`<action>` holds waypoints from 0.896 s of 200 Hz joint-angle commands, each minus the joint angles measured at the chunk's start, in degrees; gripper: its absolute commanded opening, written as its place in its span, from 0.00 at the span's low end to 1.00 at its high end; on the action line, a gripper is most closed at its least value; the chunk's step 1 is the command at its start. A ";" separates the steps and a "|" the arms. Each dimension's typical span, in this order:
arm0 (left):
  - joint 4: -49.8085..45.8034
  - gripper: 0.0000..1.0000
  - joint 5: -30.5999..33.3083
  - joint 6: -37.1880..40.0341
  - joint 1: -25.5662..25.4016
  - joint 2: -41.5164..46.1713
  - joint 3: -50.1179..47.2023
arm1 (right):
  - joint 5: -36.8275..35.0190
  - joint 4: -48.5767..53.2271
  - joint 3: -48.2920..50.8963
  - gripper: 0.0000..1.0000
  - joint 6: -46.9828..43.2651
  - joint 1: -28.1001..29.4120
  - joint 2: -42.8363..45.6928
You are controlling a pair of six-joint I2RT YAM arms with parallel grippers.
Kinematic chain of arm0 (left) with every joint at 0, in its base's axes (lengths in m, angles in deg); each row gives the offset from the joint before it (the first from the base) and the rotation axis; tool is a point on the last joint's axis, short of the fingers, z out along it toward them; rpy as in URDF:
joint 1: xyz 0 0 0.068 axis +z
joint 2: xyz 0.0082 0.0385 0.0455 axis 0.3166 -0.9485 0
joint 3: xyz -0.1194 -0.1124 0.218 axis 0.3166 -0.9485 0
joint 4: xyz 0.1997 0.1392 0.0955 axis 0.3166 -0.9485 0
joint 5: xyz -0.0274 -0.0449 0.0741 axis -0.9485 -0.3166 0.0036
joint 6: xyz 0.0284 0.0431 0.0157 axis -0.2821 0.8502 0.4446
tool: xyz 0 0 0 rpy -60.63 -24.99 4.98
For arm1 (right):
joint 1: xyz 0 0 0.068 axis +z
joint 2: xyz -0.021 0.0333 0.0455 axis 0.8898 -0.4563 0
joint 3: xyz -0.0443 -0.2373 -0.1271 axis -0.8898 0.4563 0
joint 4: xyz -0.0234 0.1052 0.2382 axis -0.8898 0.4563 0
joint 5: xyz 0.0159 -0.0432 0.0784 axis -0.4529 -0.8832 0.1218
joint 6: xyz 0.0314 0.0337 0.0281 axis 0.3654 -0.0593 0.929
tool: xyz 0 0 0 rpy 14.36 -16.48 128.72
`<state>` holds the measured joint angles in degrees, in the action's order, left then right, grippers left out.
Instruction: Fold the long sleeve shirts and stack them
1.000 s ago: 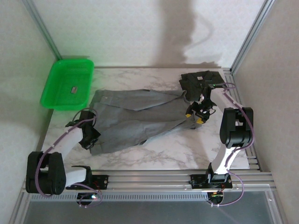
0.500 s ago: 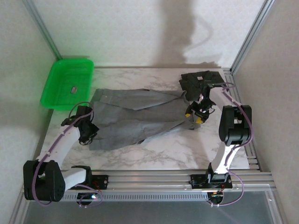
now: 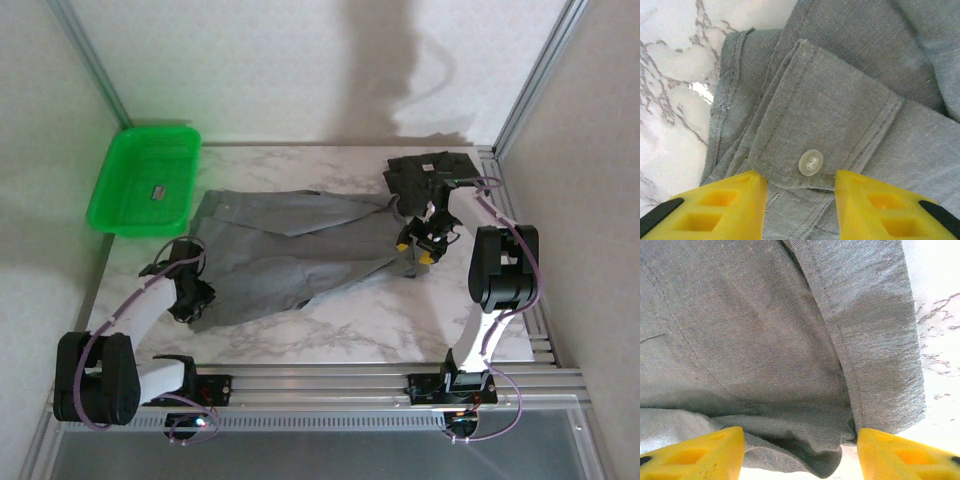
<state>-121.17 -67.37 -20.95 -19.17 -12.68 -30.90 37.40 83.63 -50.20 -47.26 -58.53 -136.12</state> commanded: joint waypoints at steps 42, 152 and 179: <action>3.48 0.20 3.98 0.98 -0.17 -3.09 0.63 | 1.83 0.94 -1.54 0.60 -0.76 -0.30 -1.90; -7.27 0.03 3.86 0.29 -0.59 4.38 9.77 | 1.94 0.64 -1.52 0.61 -1.63 -0.35 -1.79; -10.14 0.02 5.20 2.41 -0.70 2.71 16.05 | 2.03 0.69 -1.88 0.61 -1.67 -0.35 -2.08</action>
<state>-127.03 -64.55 -19.96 -19.50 -9.25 -20.85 38.66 83.61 -50.51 -47.91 -58.53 -137.34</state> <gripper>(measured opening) 0.059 0.608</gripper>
